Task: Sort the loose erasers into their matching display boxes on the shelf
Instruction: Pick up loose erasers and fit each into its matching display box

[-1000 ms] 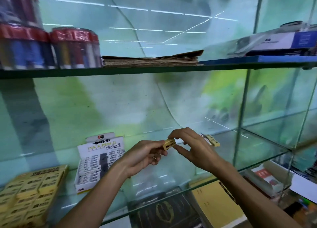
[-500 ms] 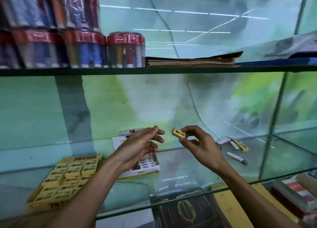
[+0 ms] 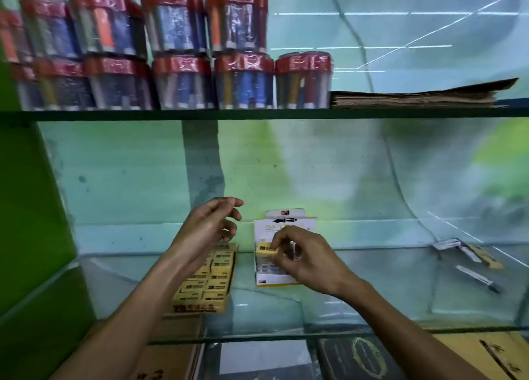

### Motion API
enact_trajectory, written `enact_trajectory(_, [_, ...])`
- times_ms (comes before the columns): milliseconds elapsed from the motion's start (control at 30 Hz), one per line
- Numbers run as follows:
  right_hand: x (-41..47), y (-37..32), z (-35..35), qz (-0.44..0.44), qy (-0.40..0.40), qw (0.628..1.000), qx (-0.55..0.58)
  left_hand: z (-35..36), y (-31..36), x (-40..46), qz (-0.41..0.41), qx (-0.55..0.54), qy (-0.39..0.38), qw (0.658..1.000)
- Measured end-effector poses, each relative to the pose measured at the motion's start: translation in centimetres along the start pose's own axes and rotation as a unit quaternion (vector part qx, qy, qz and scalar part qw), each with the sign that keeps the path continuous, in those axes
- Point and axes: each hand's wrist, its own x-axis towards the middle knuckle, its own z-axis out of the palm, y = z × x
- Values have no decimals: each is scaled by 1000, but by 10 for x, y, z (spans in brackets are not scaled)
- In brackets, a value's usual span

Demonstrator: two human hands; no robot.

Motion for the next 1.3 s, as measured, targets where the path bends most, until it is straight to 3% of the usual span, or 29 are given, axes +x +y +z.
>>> enact_trajectory(333, [40, -47, 70, -58, -127, 988, -60, -52, 7, -5, 13, -15, 45, 999])
enact_trajectory(733, [55, -53, 90, -85, -141, 977, -139, -63, 6, -2, 14, -23, 48, 998])
enact_trajectory(1000, [29, -21, 37, -78, -56, 983, -156, -34, -6, 4, 34, -2, 32, 999])
enact_trajectory(1300, [-35, 29, -42, -4, 16, 984, -176, 57, -23, 21, 77, 26, -16, 997])
